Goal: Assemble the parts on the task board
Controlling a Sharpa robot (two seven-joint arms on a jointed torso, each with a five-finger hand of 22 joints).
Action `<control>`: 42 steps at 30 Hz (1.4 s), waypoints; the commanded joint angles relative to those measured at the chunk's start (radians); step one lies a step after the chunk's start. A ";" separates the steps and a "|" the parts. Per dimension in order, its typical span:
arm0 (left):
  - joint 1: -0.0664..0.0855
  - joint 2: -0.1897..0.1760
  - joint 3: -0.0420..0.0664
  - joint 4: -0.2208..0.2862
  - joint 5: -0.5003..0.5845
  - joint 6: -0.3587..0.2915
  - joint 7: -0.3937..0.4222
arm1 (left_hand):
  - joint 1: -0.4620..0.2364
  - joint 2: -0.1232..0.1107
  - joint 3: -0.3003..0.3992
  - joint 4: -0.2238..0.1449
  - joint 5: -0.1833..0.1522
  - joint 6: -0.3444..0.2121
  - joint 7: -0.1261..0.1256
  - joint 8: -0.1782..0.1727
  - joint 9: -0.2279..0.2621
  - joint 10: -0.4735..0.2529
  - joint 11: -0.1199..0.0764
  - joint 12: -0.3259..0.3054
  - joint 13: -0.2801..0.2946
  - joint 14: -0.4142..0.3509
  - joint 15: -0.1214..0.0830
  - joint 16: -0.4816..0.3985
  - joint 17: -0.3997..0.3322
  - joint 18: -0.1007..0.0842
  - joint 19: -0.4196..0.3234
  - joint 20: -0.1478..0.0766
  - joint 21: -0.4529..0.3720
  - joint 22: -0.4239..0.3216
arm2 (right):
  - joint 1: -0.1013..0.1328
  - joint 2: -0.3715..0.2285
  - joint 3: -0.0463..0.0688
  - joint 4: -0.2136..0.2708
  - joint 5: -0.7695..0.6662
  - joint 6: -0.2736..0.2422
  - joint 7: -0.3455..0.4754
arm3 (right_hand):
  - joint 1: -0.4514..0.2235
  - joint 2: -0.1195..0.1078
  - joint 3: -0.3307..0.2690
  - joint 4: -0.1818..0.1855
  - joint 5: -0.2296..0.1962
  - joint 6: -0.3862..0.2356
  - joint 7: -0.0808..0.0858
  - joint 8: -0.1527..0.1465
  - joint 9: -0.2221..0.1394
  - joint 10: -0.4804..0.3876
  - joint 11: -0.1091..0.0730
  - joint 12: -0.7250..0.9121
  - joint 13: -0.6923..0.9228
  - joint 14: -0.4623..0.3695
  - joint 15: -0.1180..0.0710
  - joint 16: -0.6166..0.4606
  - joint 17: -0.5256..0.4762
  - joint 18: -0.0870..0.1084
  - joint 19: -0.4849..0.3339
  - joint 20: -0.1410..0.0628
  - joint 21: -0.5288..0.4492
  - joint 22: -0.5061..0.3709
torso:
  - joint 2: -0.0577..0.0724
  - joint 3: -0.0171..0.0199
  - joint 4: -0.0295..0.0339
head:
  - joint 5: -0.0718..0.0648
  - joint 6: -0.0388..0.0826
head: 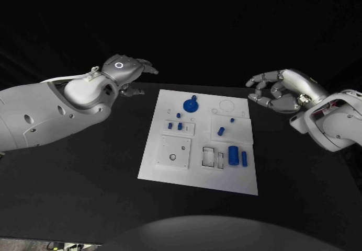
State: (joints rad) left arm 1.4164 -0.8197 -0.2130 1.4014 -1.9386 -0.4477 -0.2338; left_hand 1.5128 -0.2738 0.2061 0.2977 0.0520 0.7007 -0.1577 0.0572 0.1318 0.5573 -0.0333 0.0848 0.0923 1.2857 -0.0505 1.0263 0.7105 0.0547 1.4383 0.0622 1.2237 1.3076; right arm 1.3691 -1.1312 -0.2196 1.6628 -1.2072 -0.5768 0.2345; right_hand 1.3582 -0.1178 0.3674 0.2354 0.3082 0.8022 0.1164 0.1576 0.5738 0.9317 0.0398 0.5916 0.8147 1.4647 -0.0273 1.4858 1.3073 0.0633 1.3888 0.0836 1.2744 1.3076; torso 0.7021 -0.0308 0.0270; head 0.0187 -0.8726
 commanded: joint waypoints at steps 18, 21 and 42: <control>-0.048 -0.031 -0.017 0.103 1.235 -0.335 0.838 | -0.374 0.003 -0.162 0.004 0.004 0.314 0.204 0.057 -0.007 0.127 0.047 0.187 0.025 -0.661 0.144 -0.408 -0.249 0.023 -0.785 0.087 -0.931 -0.050 | 0.047 0.178 0.000 -0.142 -0.464 0.274 -0.280 | 0.066 -0.059 -0.224 0.049 0.134 0.097 -0.102 -0.053 -0.099 -0.232 0.049 -0.345 -0.295 -0.024 0.026 -0.164 0.076 0.062 -0.138 0.025 -0.316 0.021 | -0.014 -0.0187 0.0173 | -0.045 0.000; -0.057 -0.039 -0.017 0.127 1.404 -0.215 0.875 | -0.328 0.015 -0.441 -0.008 0.083 0.248 0.199 0.012 -0.029 -0.006 0.036 0.137 -0.003 -0.893 0.133 -0.564 -0.331 0.002 -0.947 0.121 -1.039 -0.100 | 0.028 0.198 0.000 -0.164 -0.456 0.284 -0.274 | 0.060 -0.056 -0.225 0.048 0.128 0.105 -0.091 -0.053 -0.094 -0.194 0.051 -0.322 -0.291 -0.016 0.026 -0.151 0.085 0.059 -0.125 0.024 -0.309 0.025 | -0.015 -0.0172 0.0199 | -0.040 0.000; -0.083 -0.073 -0.018 0.194 1.681 0.051 0.892 | -0.207 0.178 -0.321 0.001 0.182 0.085 0.235 0.005 -0.068 -0.315 0.074 0.104 -0.034 -1.166 0.173 -0.893 -0.613 0.028 -1.220 0.228 -1.166 -0.398 | -0.081 0.251 0.001 -0.234 -0.395 0.222 -0.221 | 0.052 -0.042 -0.204 0.025 0.239 0.101 -0.059 -0.036 0.001 -0.181 0.055 -0.227 -0.237 0.019 0.026 -0.085 0.127 0.044 -0.064 0.022 -0.234 0.075 | -0.017 -0.0192 0.0154 | -0.037 0.013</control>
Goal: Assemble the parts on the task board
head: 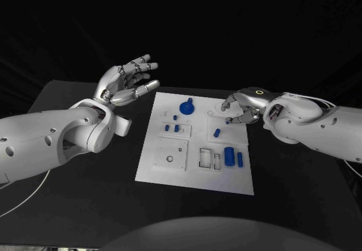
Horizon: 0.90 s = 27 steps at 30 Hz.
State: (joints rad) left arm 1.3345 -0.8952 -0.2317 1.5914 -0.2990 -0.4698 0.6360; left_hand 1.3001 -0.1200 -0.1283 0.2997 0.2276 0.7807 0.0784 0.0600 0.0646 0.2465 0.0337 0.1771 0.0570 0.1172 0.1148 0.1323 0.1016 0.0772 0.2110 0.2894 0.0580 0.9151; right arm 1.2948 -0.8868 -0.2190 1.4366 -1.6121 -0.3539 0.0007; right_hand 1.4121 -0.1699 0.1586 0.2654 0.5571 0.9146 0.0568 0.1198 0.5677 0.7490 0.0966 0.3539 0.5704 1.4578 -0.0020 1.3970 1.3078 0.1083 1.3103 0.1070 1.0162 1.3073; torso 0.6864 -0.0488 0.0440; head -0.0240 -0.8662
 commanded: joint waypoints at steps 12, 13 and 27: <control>-0.007 0.008 0.001 0.000 0.033 0.112 -0.005 | 0.076 0.102 0.043 -0.006 0.086 0.039 0.006 0.005 0.002 -0.028 0.016 0.120 0.001 0.050 0.031 0.018 -0.038 0.006 0.056 0.002 0.006 -0.061 | -0.040 0.015 0.000 -0.047 0.014 -0.021 0.026 | -0.016 0.010 0.036 -0.004 -0.031 -0.041 0.011 -0.049 -0.032 -0.019 -0.006 0.052 0.037 0.045 -0.004 0.041 0.146 -0.017 0.064 -0.005 0.121 0.125 | -0.004 0.0015 -0.0015 | 0.013 0.015; -0.007 0.008 0.001 -0.002 0.032 0.114 -0.007 | 0.081 0.104 0.043 -0.006 0.091 0.040 0.007 0.005 0.001 -0.030 0.017 0.125 0.001 0.051 0.032 0.019 -0.040 0.006 0.058 0.002 0.006 -0.065 | -0.041 0.015 0.000 -0.047 0.014 -0.022 0.026 | -0.015 0.010 0.037 -0.004 -0.030 -0.041 0.011 -0.050 -0.034 -0.020 -0.006 0.053 0.037 0.045 -0.004 0.043 0.147 -0.018 0.065 -0.005 0.123 0.127 | -0.006 0.0020 -0.0021 | 0.013 0.015; -0.014 0.008 0.001 0.008 -0.031 0.122 -0.039 | 0.140 0.127 0.026 -0.007 0.145 0.059 0.018 0.007 0.002 -0.032 0.030 0.204 0.000 0.119 0.046 0.067 -0.053 0.004 0.105 0.002 0.013 -0.098 | -0.054 0.005 0.000 -0.049 0.003 -0.016 0.018 | -0.001 0.009 0.080 -0.032 0.013 0.006 -0.008 -0.041 -0.054 -0.006 -0.008 0.085 0.047 0.040 -0.005 0.041 0.137 -0.019 0.064 -0.006 0.133 0.143 | -0.008 0.0031 -0.0023 | 0.025 0.022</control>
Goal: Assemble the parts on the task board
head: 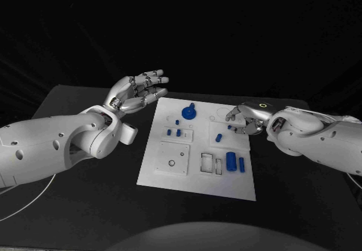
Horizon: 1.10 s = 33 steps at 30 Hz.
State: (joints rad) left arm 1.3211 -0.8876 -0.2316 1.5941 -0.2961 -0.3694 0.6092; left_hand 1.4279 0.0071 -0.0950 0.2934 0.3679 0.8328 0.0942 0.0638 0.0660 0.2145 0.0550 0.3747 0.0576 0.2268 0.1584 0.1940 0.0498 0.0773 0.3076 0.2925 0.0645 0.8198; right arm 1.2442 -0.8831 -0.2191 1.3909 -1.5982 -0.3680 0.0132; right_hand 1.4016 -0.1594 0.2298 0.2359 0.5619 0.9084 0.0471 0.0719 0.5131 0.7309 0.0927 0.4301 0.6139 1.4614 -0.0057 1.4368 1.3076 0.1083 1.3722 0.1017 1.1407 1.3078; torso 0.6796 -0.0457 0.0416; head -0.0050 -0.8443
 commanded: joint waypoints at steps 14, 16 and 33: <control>-0.001 -0.006 0.001 0.016 -0.052 0.012 -0.030 | 0.057 0.011 -0.015 -0.003 0.037 0.013 0.008 0.004 0.001 0.003 0.016 0.044 0.000 0.042 0.013 0.033 -0.002 0.007 0.030 -0.002 0.010 -0.024 | -0.025 0.019 0.000 -0.026 -0.005 -0.003 0.017 | 0.015 0.008 0.036 -0.043 0.029 0.060 0.019 0.045 0.051 0.051 -0.017 0.087 0.052 0.037 -0.010 0.007 0.136 -0.032 0.028 -0.008 0.076 0.164 | -0.002 -0.0011 -0.0001 | 0.009 -0.002; -0.001 -0.007 0.001 0.016 -0.054 0.011 -0.033 | 0.064 0.012 -0.017 -0.003 0.042 0.015 0.009 0.004 0.001 0.006 0.017 0.052 0.001 0.051 0.015 0.040 -0.001 0.009 0.035 -0.002 0.011 -0.027 | -0.027 0.021 0.000 -0.029 -0.004 -0.005 0.018 | 0.015 0.010 0.039 -0.047 0.028 0.063 0.024 0.049 0.059 0.051 -0.019 0.094 0.056 0.037 -0.011 0.007 0.135 -0.032 0.028 -0.009 0.076 0.164 | -0.002 -0.0014 -0.0002 | 0.009 -0.001; -0.001 -0.008 0.001 0.017 -0.078 -0.002 -0.065 | 0.102 0.024 -0.027 -0.003 0.063 0.036 0.021 0.010 0.002 0.037 0.032 0.110 0.004 0.108 0.029 0.081 0.004 0.022 0.067 -0.003 0.022 -0.045 | -0.030 0.035 0.000 -0.034 -0.005 -0.019 0.024 | 0.043 0.028 0.071 -0.096 0.032 0.073 0.045 0.082 0.121 0.075 -0.031 0.136 0.079 0.033 -0.019 0.005 0.127 -0.034 0.029 -0.017 0.089 0.166 | -0.002 -0.0021 -0.0002 | 0.004 0.005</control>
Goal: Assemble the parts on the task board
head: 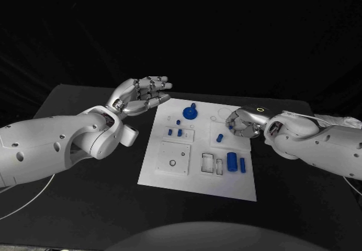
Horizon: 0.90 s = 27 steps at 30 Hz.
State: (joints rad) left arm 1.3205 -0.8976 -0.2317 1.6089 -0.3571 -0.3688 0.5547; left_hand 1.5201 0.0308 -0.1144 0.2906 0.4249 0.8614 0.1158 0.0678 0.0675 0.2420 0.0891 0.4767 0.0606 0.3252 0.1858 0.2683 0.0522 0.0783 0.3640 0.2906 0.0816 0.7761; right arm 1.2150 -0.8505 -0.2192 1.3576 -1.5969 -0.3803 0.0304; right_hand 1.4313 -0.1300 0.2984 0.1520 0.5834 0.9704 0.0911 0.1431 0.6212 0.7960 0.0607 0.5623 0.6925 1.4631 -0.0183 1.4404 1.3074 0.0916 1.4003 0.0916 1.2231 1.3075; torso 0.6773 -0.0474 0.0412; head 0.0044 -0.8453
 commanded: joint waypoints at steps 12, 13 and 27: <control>-0.001 -0.010 0.001 0.010 -0.023 -0.029 -0.003 | 0.038 0.008 -0.020 0.000 0.031 0.008 -0.002 0.004 -0.001 0.024 -0.002 0.037 0.001 0.021 0.004 0.009 0.000 0.044 0.050 -0.001 0.020 -0.021 | -0.001 0.014 0.000 -0.008 -0.013 0.037 -0.021 | 0.015 0.008 0.026 -0.056 0.015 -0.008 0.012 0.074 0.118 0.043 -0.003 -0.011 -0.024 0.027 -0.005 -0.005 0.115 -0.019 0.002 -0.008 0.021 0.169 | 0.000 -0.0001 -0.0001 | -0.001 0.008; -0.001 -0.010 0.001 0.010 -0.023 -0.030 -0.003 | 0.038 0.008 -0.020 0.000 0.031 0.008 -0.002 0.004 -0.001 0.024 -0.002 0.038 0.001 0.022 0.004 0.009 0.000 0.044 0.050 -0.001 0.020 -0.022 | -0.001 0.016 0.000 -0.009 -0.015 0.044 -0.025 | 0.014 0.008 0.027 -0.058 0.014 -0.011 0.013 0.074 0.120 0.043 -0.002 -0.013 -0.026 0.026 -0.005 -0.006 0.113 -0.019 0.001 -0.008 0.020 0.169 | 0.001 -0.0002 -0.0001 | -0.001 0.008; -0.003 -0.011 0.001 0.011 -0.024 -0.035 -0.007 | 0.046 0.012 -0.021 0.000 0.037 0.013 0.003 0.006 0.000 0.035 0.003 0.052 0.003 0.043 0.013 0.024 0.003 0.048 0.058 -0.001 0.023 -0.027 | -0.001 0.022 0.000 -0.011 -0.025 0.062 -0.043 | 0.016 0.015 0.040 -0.075 0.008 -0.011 0.019 0.090 0.146 0.061 -0.003 -0.011 -0.030 0.017 -0.001 -0.019 0.098 -0.018 -0.007 -0.004 0.013 0.166 | -0.001 -0.0008 -0.0003 | -0.001 0.001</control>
State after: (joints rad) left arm 1.3187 -0.9100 -0.2318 1.6172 -0.3752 -0.3961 0.5415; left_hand 1.5550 0.0447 -0.1280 0.2907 0.4550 0.8648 0.1193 0.0678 0.0672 0.2701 0.0927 0.5259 0.0624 0.3600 0.2004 0.2863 0.0545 0.1176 0.4218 0.2891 0.1045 0.7506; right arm 1.2191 -0.8303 -0.2154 1.3491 -1.6023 -0.3463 0.0053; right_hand 1.4454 -0.1264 0.3387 0.0850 0.5920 0.9579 0.1061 0.2283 0.7614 0.8489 0.0576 0.5457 0.6606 1.4666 -0.0217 1.4241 1.3074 0.0920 1.3983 0.0859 1.2394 1.3073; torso 0.6768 -0.0479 0.0418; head 0.0031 -0.8446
